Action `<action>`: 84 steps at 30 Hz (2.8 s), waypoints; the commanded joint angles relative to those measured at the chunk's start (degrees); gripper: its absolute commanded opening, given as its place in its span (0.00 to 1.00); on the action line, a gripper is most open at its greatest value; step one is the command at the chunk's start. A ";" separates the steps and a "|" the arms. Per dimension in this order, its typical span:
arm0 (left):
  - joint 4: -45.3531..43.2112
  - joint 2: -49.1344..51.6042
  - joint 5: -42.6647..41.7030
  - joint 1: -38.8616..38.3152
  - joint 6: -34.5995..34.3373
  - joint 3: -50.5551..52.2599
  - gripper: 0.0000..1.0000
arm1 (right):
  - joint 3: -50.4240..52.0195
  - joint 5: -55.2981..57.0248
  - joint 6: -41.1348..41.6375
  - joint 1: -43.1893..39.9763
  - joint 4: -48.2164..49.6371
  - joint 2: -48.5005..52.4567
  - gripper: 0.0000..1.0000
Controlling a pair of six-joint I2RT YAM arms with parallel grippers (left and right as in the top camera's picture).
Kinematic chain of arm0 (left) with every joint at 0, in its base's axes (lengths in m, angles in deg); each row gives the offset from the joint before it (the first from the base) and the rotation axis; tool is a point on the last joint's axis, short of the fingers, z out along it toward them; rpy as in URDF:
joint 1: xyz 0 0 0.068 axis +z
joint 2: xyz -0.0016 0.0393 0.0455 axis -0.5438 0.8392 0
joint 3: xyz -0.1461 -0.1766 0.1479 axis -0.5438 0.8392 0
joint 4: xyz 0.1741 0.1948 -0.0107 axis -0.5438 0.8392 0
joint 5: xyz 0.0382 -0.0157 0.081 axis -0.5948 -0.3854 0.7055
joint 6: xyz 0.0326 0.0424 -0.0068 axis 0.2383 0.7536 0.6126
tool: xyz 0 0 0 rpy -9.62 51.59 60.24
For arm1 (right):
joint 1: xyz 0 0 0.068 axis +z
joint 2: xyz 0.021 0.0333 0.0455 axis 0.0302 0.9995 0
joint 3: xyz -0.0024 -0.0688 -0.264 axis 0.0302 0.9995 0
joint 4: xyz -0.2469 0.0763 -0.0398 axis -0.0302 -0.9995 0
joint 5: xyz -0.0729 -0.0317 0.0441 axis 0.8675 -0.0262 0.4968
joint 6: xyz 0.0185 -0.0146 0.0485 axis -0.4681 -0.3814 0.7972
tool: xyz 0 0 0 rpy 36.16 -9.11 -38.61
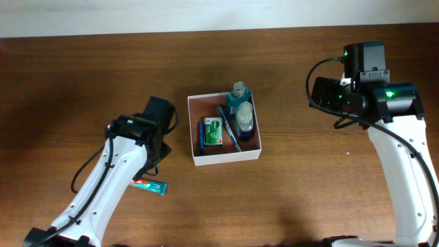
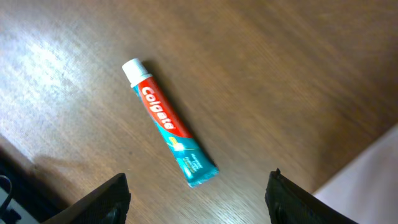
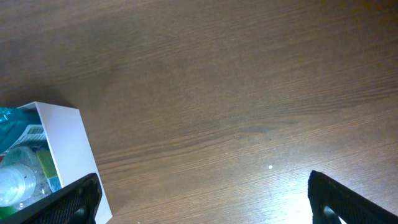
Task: Pack container
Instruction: 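Raise the left gripper out of the box toward the toothpaste, then lower the left gripper and close it on the Colgate toothpaste tube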
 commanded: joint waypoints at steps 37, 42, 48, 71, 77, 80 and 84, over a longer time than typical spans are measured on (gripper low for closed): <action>-24.35 -0.35 -2.60 3.63 -6.38 24.48 0.71 | -0.02 0.52 0.20 -0.22 0.02 0.33 0.98; -24.15 -0.35 -2.60 3.63 -6.38 24.68 0.71 | -0.02 0.52 0.20 -0.22 0.02 0.33 0.98; -25.68 -0.35 -2.12 3.67 -6.43 26.67 0.71 | -0.02 0.52 0.20 -0.22 0.02 0.33 0.98; -27.98 -0.35 -2.16 3.74 -6.60 28.02 0.44 | -0.02 0.52 0.22 -0.22 0.02 0.33 0.98; -28.04 -0.35 -2.10 3.74 -6.60 28.02 0.42 | -0.02 0.52 0.22 -0.22 0.02 0.33 0.98; -28.00 -0.35 -1.09 3.74 -6.60 28.02 0.33 | -0.02 0.52 0.22 -0.22 0.02 0.33 0.98; -27.91 -0.35 0.00 3.74 -6.58 28.02 0.30 | -0.02 0.52 0.22 -0.22 0.02 0.33 0.98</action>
